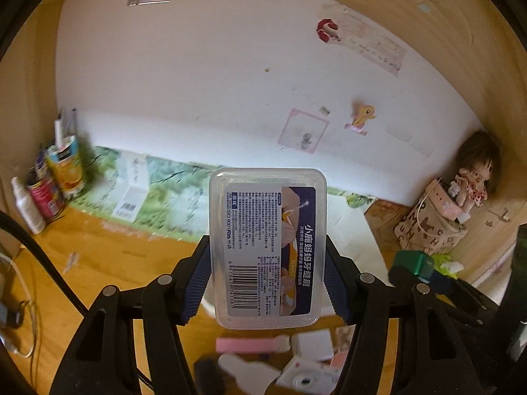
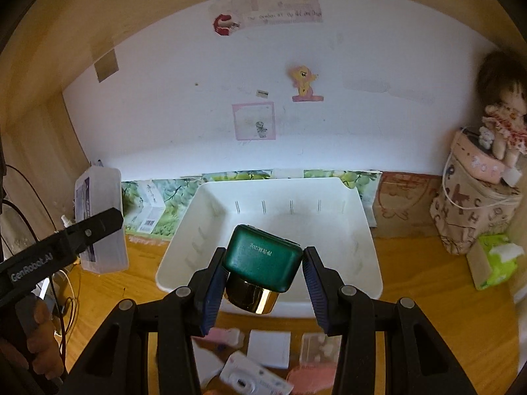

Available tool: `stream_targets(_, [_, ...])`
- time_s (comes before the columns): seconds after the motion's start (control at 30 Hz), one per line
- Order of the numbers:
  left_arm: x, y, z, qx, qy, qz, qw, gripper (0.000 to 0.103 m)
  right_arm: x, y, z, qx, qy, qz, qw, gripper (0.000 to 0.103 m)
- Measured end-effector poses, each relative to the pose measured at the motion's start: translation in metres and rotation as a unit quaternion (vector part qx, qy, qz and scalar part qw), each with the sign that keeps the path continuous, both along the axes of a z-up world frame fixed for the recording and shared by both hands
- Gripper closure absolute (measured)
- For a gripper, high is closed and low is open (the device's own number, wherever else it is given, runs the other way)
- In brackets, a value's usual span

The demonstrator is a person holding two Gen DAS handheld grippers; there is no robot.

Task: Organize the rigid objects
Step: 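Carry the clear box with the left tool while the right tool carries the green cap to the bin, then open the left tool dropping the box while the right tool drops the cap into the bin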

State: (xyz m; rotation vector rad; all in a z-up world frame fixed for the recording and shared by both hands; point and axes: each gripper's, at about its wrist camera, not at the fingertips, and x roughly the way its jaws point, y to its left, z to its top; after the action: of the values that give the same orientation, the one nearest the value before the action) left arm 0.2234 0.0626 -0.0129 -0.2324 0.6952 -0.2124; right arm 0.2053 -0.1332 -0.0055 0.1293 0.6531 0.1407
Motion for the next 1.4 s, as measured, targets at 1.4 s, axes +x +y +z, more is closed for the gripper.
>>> stream_targets(1.4, [0.091,-0.07,-0.096,0.063,0.137,-0.041,0.9877,0.021,0.082,-0.037,-0.093,0.05,0.086,-0.012,0.995,0.037])
